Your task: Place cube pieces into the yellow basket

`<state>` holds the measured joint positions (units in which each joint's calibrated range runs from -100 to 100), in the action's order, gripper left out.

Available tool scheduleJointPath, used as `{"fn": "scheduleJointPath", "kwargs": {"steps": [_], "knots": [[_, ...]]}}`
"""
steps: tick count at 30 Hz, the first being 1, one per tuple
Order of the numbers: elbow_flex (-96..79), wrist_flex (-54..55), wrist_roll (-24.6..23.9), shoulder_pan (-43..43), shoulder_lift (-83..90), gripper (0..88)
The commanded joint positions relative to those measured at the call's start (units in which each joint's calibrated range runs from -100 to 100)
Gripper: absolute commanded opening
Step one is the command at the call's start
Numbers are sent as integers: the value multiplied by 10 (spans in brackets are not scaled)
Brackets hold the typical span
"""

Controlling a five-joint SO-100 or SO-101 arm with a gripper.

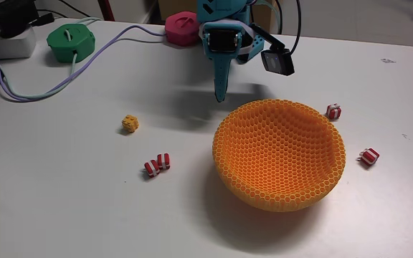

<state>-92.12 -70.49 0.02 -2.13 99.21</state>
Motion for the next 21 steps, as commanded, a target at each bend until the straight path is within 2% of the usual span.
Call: {"fn": "scheduleJointPath", "kwargs": {"steps": [1,5,8,11,14,16,21], "knots": [[24,6,-91,43,8,0],[57,-17,-108,-11,8,31],[55,-14,-111,-21,8,40],[87,-5,-106,11,4,57],[140,59,-106,37,-69,127],[187,110,-129,59,-162,168],[297,253,-218,110,-466,165]]}}
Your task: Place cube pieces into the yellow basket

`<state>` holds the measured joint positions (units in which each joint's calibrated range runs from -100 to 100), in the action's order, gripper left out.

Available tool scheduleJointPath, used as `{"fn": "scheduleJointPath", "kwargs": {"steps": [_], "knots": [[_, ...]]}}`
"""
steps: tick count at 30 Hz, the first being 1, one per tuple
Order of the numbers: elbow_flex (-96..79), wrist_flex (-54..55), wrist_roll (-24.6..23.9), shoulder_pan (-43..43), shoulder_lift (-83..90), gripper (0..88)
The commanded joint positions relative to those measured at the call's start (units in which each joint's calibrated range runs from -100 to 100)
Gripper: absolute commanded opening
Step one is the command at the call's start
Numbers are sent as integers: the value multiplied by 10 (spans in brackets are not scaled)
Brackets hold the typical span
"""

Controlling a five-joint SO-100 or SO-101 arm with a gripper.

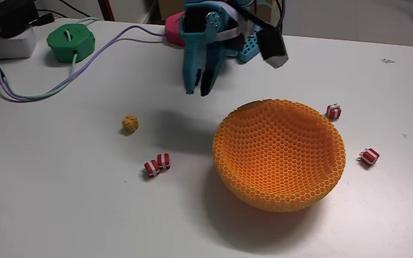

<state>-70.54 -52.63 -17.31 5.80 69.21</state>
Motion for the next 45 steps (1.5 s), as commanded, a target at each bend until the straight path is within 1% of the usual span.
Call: {"fn": "scheduleJointPath", "kwargs": {"steps": [1,2,6,10,14,18,24,28,33,38,41,45], "knots": [[92,101,-63,39,-204,172],[104,108,-87,48,-238,172],[100,161,-133,93,-296,166],[66,200,-185,129,-298,175],[27,274,-236,152,-288,183],[-42,358,-298,157,-273,188],[-36,391,-303,197,-315,191],[-27,405,-292,223,-330,195],[-45,470,-283,251,-373,205],[-31,516,-277,258,-437,204],[-27,562,-278,257,-486,206],[1,565,-270,258,-525,204]]}}
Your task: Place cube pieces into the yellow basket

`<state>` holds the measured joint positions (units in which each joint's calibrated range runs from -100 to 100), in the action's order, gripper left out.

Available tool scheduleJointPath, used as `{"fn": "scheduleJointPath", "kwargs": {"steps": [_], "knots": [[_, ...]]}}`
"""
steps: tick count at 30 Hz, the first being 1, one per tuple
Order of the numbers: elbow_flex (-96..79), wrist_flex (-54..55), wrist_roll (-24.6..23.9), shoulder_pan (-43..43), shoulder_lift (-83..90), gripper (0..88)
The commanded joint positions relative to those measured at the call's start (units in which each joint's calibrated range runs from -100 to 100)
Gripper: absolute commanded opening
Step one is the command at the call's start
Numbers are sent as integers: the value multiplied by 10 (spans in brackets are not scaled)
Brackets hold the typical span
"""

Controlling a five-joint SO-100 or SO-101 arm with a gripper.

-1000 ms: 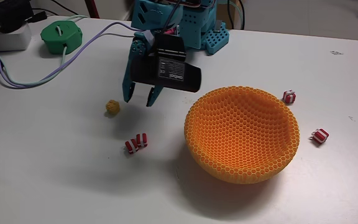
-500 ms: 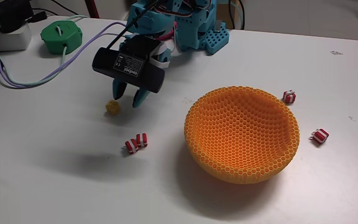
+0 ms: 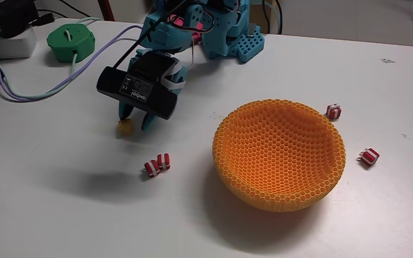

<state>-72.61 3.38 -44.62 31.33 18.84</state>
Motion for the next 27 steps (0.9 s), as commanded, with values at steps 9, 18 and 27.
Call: {"fn": "scheduleJointPath", "kwargs": {"steps": [9,18,27], "knots": [[29,14,12,17,-50,212],[63,19,27,38,-105,162],[74,17,23,5,-52,208]]}}
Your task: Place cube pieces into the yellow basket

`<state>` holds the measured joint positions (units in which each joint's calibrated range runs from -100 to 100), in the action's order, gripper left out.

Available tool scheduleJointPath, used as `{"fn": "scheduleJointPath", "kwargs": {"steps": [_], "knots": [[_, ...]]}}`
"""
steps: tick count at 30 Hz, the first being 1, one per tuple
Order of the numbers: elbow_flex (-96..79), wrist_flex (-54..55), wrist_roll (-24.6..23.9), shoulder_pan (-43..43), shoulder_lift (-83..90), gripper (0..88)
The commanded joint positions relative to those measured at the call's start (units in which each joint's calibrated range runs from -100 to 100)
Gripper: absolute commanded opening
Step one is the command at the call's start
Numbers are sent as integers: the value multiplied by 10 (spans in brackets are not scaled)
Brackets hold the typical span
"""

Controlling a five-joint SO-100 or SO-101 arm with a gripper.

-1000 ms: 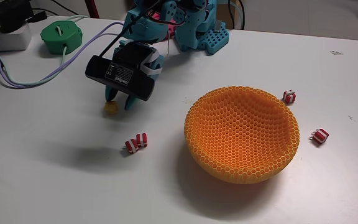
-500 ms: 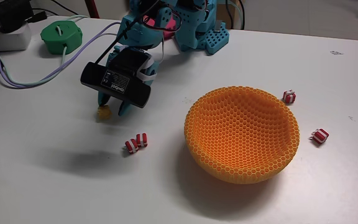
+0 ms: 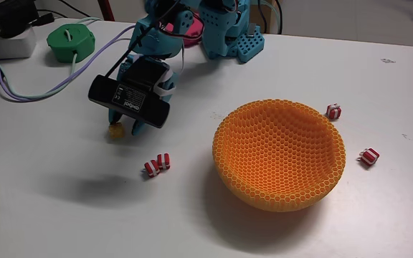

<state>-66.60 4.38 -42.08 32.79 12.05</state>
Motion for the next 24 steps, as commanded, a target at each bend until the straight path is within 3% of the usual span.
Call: {"fn": "scheduleJointPath", "kwargs": {"steps": [1,24], "knots": [[18,6,-3,-9,7,208],[100,-39,18,37,-15,233]]}}
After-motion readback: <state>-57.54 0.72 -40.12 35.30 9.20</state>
